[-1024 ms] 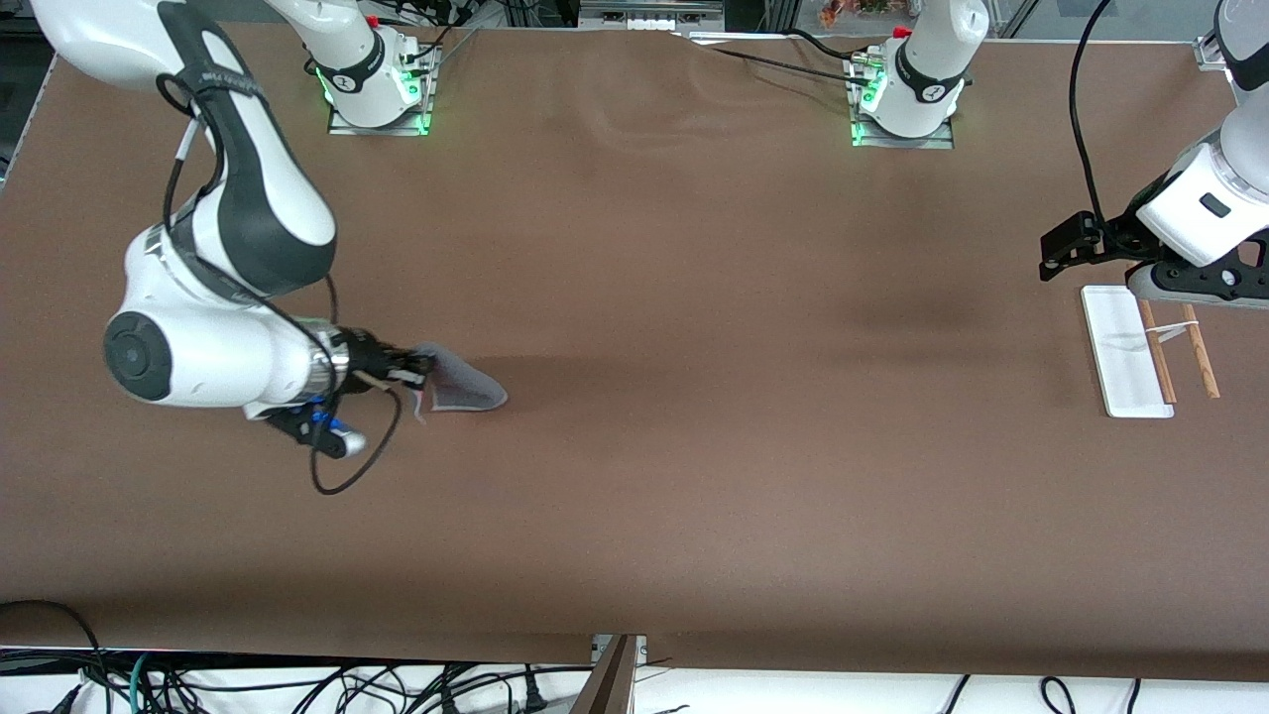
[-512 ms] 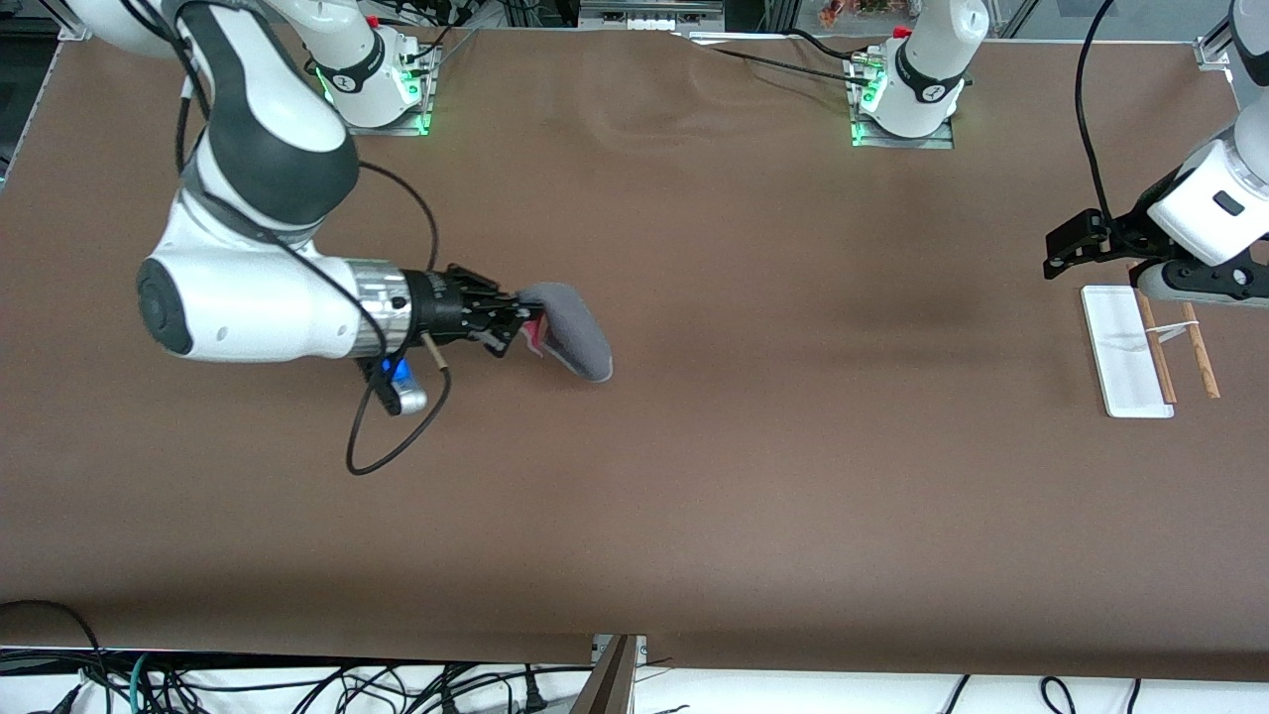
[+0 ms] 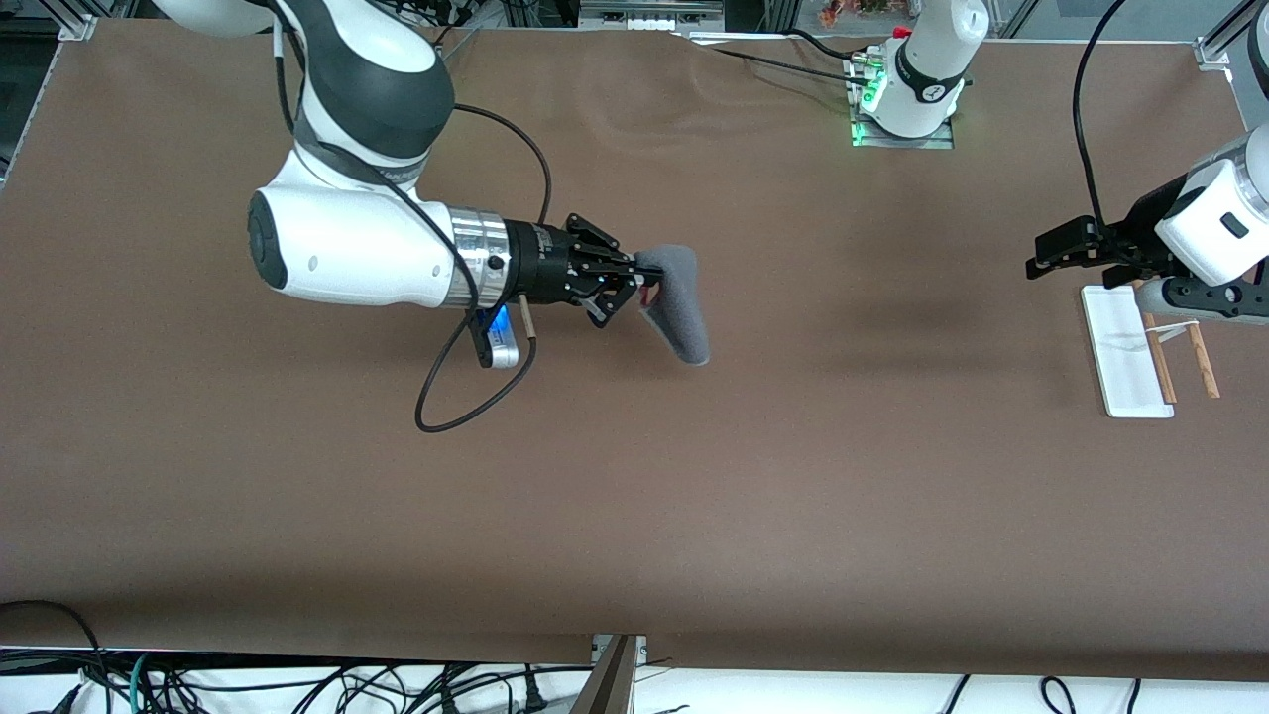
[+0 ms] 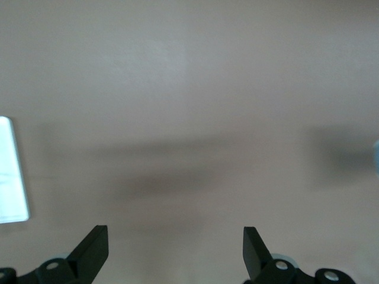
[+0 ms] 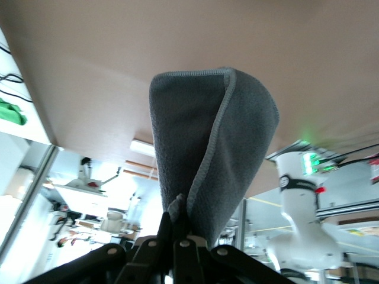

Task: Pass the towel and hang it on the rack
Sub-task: 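Hold the towel up with the right gripper while the left gripper reaches it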

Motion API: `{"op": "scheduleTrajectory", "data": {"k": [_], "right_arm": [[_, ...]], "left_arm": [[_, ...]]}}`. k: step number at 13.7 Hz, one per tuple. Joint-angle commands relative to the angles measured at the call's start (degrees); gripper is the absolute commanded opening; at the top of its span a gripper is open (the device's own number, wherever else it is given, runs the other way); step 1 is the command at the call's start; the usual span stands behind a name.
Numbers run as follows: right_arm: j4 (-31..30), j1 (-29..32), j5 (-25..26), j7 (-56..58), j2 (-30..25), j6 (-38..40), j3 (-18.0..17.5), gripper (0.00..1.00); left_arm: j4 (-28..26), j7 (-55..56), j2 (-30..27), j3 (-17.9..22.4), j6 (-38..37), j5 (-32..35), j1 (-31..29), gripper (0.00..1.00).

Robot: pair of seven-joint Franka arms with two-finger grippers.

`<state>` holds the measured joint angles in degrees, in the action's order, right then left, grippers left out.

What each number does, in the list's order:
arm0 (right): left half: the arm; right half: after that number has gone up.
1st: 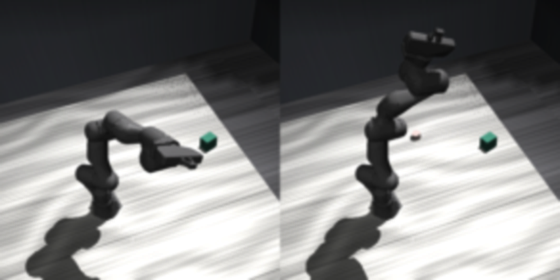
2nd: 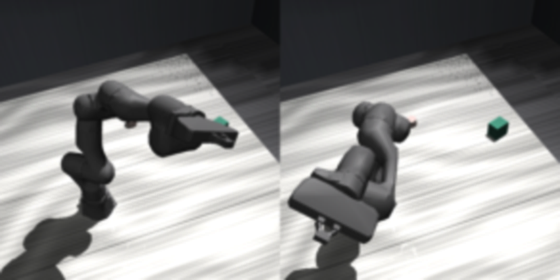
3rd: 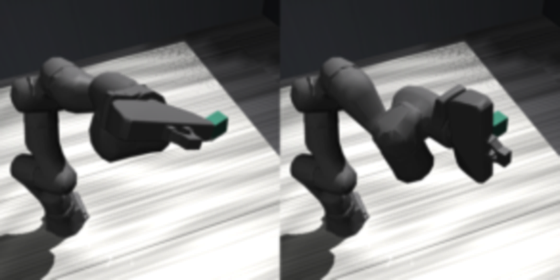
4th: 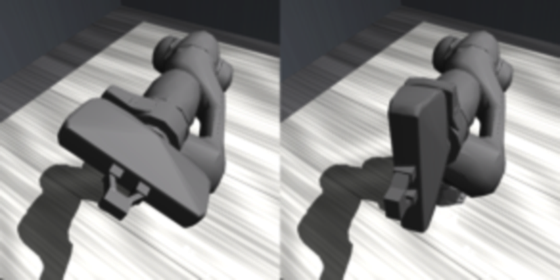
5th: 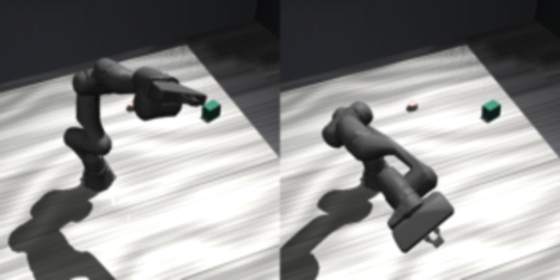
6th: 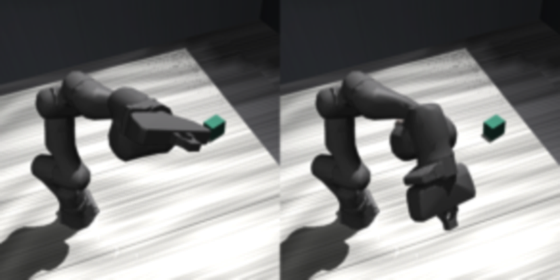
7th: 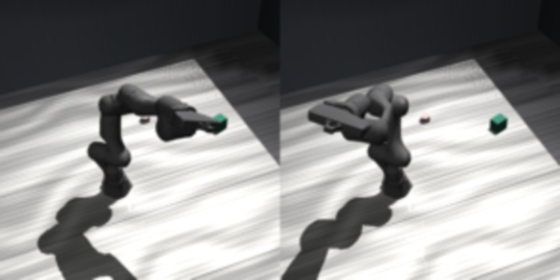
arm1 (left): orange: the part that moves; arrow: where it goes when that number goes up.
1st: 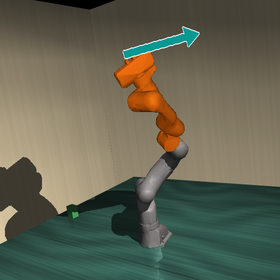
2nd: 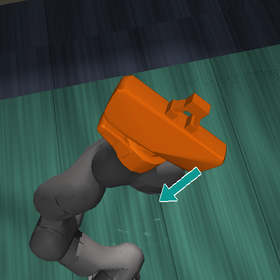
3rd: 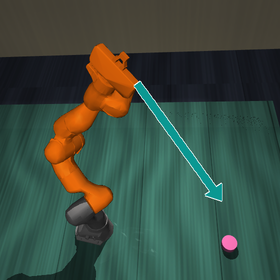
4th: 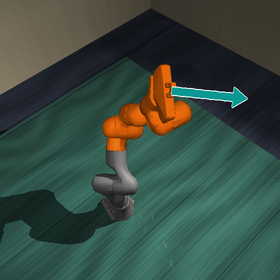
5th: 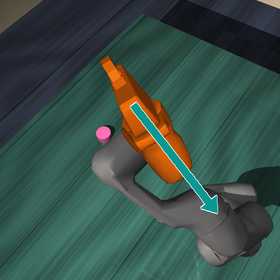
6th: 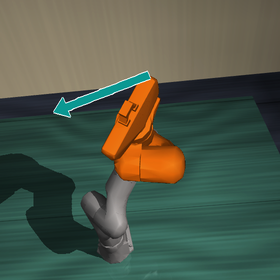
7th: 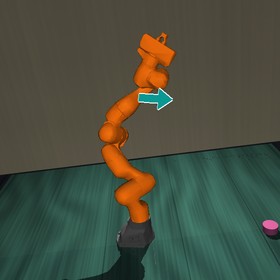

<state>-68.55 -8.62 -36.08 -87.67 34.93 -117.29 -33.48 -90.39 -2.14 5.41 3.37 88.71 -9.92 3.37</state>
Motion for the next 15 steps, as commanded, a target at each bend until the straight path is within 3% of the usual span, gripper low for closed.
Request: {"op": "scheduleTrajectory", "data": {"k": [1,7,10,15], "right_arm": [[1.49,-2.97,-1.19,-3.29,1.20,-5.12,-0.27,0.01],[1.49,-8.33,-1.10,-5.67,2.69,-15.59,-0.09,0.01],[1.49,-9.92,-0.84,-6.11,3.22,-18.06,0.00,0.01],[1.49,-12.39,-0.57,-7.43,4.62,-23.34,0.17,0.01]], "left_arm": [[2.23,-6.52,2.58,-0.03,-2.32,-3.95,-1.61,1.00],[2.06,-26.76,9.08,-0.21,-2.58,-15.80,-5.30,1.00],[1.44,-33.85,14.17,-0.21,-7.41,-27.30,-7.58,1.00],[-1.54,-59.35,21.83,-0.56,-8.21,-43.93,-7.16,1.00]]}}
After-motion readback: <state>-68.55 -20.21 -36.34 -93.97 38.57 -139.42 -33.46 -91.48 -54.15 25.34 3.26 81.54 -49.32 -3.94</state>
